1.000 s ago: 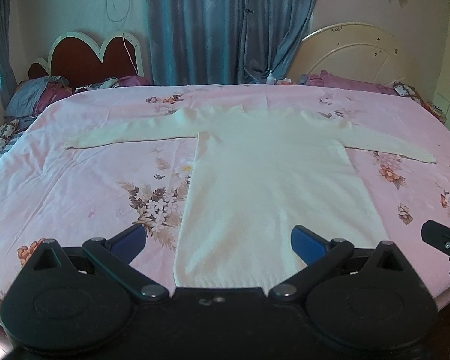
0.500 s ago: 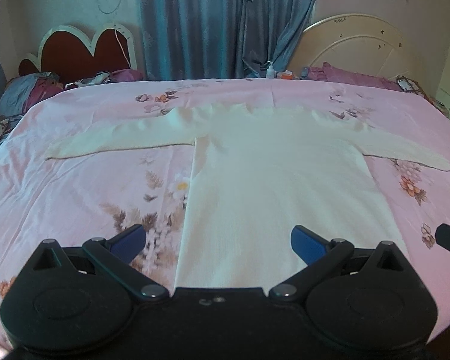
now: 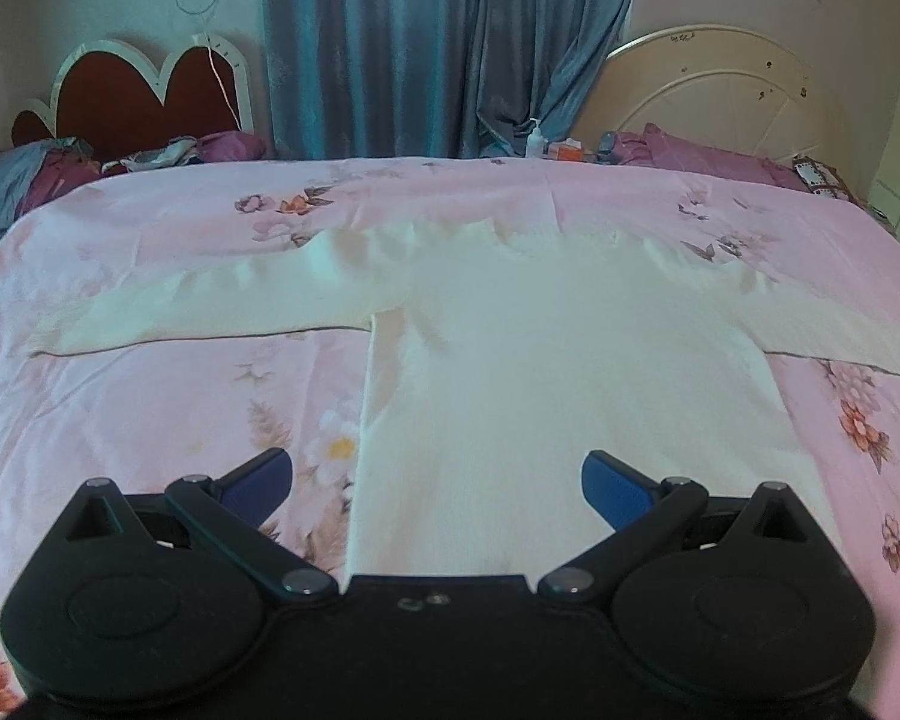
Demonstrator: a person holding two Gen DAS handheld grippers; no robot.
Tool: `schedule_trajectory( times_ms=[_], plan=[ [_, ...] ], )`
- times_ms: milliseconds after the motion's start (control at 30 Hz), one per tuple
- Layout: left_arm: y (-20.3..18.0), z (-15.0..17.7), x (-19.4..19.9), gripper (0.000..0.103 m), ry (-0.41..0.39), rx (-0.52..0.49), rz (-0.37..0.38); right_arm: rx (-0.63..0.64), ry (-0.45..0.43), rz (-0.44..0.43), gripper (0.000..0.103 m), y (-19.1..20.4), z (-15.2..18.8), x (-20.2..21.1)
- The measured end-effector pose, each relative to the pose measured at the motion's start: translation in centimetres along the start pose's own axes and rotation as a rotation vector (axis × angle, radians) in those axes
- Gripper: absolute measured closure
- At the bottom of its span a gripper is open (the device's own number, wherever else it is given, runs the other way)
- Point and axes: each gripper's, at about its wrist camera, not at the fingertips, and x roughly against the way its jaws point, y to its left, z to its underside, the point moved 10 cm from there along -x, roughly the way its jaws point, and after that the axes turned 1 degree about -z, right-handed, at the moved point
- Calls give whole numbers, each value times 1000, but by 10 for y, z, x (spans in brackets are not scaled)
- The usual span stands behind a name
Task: Fold small clothes
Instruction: 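Lower the right gripper to the sweater sleeve cuff and close on it, then carry the sleeve cuff across the sweater body with the right gripper and release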
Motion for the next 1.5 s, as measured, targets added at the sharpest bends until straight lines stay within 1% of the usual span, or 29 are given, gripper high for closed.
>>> schedule_trajectory(
  times_ms=[167,300,500,700,733,767,800,900,1067,1100,1133,1167,1300,1333,1367,1433,1500],
  plan=[
    [-11,-8,-25,0,10,28,7,-21,11,25,1,-39,-14,-37],
    [-25,-18,-44,1,-5,28,-18,-29,20,21,1,-71,-28,-68],
    [-53,-36,-77,1,-3,22,-40,-42,37,51,1,-135,-49,-118],
    [-77,-48,-115,5,20,19,-72,-73,40,107,1,-202,-62,-159],
    [-80,-49,-118,6,24,22,-73,-82,44,118,10,-214,-63,-165],
    [-83,-50,-121,6,26,25,-75,-92,50,128,23,-224,-63,-170],
    [-86,-51,-124,6,27,26,-76,-112,61,142,25,-238,-63,-177],
    [-92,-54,-131,6,32,25,-83,-170,72,174,25,-272,-61,-188],
    [-98,-56,-142,8,53,12,-97,-248,107,236,26,-314,-52,-211],
    [-99,-56,-144,9,57,11,-95,-272,111,236,31,-322,-50,-215],
    [-99,-56,-146,9,63,8,-85,-294,115,229,47,-327,-49,-218],
    [-99,-56,-148,11,70,7,-81,-311,110,234,52,-332,-48,-220],
    [-94,-55,-154,14,91,22,-90,-350,68,229,52,-340,-59,-232],
    [-92,-55,-155,17,94,23,-94,-351,60,230,58,-341,-62,-235],
    [-91,-54,-157,19,98,23,-94,-351,52,222,75,-341,-64,-238],
    [-90,-54,-158,28,105,26,-83,-358,47,222,90,-344,-66,-243],
    [-89,-55,-159,32,110,31,-65,-347,38,227,93,-343,-69,-245]
  ],
)
